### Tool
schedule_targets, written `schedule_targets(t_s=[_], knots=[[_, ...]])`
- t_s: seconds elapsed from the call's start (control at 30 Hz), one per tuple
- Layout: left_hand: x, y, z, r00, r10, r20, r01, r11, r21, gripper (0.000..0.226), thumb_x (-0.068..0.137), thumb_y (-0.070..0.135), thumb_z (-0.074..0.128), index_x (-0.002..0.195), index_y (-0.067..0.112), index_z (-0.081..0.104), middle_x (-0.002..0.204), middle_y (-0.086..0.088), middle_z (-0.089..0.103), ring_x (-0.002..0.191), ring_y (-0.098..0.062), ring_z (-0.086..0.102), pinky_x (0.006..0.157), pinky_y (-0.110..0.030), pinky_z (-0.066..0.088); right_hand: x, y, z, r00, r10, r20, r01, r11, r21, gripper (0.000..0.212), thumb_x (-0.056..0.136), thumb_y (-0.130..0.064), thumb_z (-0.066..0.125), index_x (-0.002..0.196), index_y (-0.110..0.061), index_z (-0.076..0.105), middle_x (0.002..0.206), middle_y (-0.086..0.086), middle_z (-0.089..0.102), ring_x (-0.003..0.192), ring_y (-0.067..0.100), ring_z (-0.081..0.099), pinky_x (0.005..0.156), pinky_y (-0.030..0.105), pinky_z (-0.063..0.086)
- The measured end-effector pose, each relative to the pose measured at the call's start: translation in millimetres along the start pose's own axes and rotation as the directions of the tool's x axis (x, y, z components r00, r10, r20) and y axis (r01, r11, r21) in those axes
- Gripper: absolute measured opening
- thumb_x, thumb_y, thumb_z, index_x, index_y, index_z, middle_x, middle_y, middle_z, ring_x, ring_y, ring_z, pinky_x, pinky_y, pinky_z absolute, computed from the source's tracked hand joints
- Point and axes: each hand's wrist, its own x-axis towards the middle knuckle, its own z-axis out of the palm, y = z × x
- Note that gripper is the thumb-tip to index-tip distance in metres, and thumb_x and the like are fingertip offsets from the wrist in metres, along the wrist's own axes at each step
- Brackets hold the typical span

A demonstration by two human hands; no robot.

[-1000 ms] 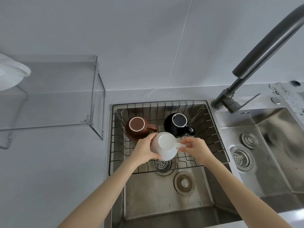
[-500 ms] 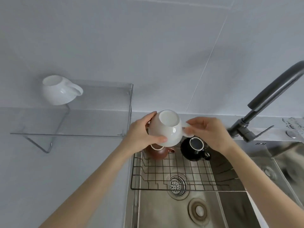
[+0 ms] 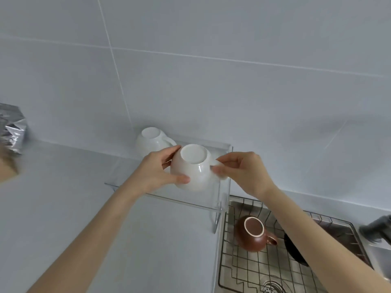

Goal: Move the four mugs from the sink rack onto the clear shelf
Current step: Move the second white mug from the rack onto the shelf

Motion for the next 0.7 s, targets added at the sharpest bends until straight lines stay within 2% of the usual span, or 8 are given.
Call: schedule_targets(t_s=[0.03, 0.1, 0.2, 0.27, 0.33, 0.4, 0.57, 0.7], knots=[[-2, -5, -12, 1.000, -0.008, -0.002, 0.008, 1.000, -0.013, 0.068, 0.056, 0.010, 0.083, 0.114, 0.031, 0.056, 0.117, 0.015, 0.062, 0.109, 0.005, 0.054, 0.088, -0.006, 0.041, 7, -3, 12, 1.000, -0.010, 0.014, 0.010, 1.000, -0.013, 0.006, 0.070, -0.019, 0.076, 0.073, -0.020, 0.072, 0.064, 0.000, 0.074, 0.058, 0.007, 0.065, 0.067, 0.022, 0.053], [-6, -16, -35, 1.000, -0.025, -0.011, 0.024, 0.999, -0.035, 0.067, 0.056, 0.006, 0.082, 0.113, 0.031, 0.057, 0.117, 0.017, 0.062, 0.109, 0.005, 0.055, 0.085, -0.005, 0.041, 20, -6, 37, 0.999, -0.016, 0.039, 0.016, 1.000, -0.019, 0.005, 0.070, -0.021, 0.076, 0.073, -0.021, 0.072, 0.066, 0.001, 0.074, 0.059, 0.007, 0.065, 0.070, 0.029, 0.054], [-9, -35, -63, 0.996, -0.076, -0.052, 0.074, 0.996, -0.050, 0.073, 0.054, 0.004, 0.081, 0.120, 0.022, 0.054, 0.121, 0.011, 0.061, 0.112, 0.001, 0.054, 0.091, -0.008, 0.041, 39, -7, 71, 0.998, -0.003, 0.064, 0.003, 1.000, 0.003, 0.006, 0.070, -0.021, 0.076, 0.068, -0.024, 0.070, 0.055, -0.014, 0.068, 0.055, 0.002, 0.062, 0.066, 0.025, 0.052], [-11, -48, -77, 0.991, -0.112, -0.078, 0.109, 0.993, -0.053, 0.077, 0.055, 0.001, 0.081, 0.124, 0.017, 0.051, 0.124, 0.006, 0.059, 0.113, 0.000, 0.054, 0.094, -0.010, 0.040, 49, -5, 92, 0.997, 0.003, 0.076, -0.003, 1.000, -0.001, 0.011, 0.070, -0.022, 0.076, 0.064, -0.028, 0.068, 0.051, -0.018, 0.065, 0.054, 0.001, 0.061, 0.065, 0.025, 0.052], [-14, -59, -88, 0.986, -0.136, -0.092, 0.132, 0.990, -0.051, 0.077, 0.055, -0.001, 0.080, 0.125, 0.015, 0.050, 0.125, 0.004, 0.059, 0.114, -0.001, 0.053, 0.095, -0.010, 0.040, 56, -3, 110, 0.996, 0.011, 0.093, -0.010, 1.000, -0.005, 0.004, 0.070, -0.023, 0.075, 0.071, -0.024, 0.071, 0.054, -0.018, 0.063, 0.055, 0.001, 0.059, 0.063, 0.023, 0.049], [-16, -68, -95, 0.984, -0.151, -0.095, 0.147, 0.988, -0.044, 0.076, 0.056, -0.004, 0.079, 0.124, 0.014, 0.050, 0.125, 0.003, 0.059, 0.113, -0.001, 0.054, 0.094, -0.009, 0.040, 62, -2, 123, 0.994, 0.016, 0.104, -0.015, 1.000, -0.011, 0.008, 0.071, -0.023, 0.074, 0.077, -0.019, 0.072, 0.057, -0.017, 0.062, 0.058, 0.003, 0.058, 0.064, 0.023, 0.046], [-14, -83, -109, 0.981, -0.177, -0.084, 0.174, 0.984, -0.040, 0.077, 0.055, -0.007, 0.078, 0.124, 0.015, 0.050, 0.120, 0.010, 0.059, 0.108, 0.007, 0.054, 0.088, -0.005, 0.041, 64, 2, 144, 0.995, 0.051, 0.091, -0.051, 0.999, -0.008, 0.016, 0.072, -0.024, 0.074, 0.084, -0.015, 0.071, 0.070, -0.002, 0.068, 0.071, 0.014, 0.062, 0.075, 0.031, 0.051], [-11, -92, -116, 0.976, -0.206, -0.064, 0.204, 0.978, -0.039, 0.080, 0.055, -0.007, 0.078, 0.126, 0.015, 0.049, 0.123, 0.009, 0.058, 0.109, 0.007, 0.053, 0.091, -0.006, 0.039, 63, 7, 153, 0.994, 0.076, 0.077, -0.078, 0.997, 0.020, 0.011, 0.072, -0.026, 0.073, 0.080, -0.018, 0.071, 0.064, -0.010, 0.066, 0.063, 0.006, 0.060, 0.066, 0.026, 0.047]])
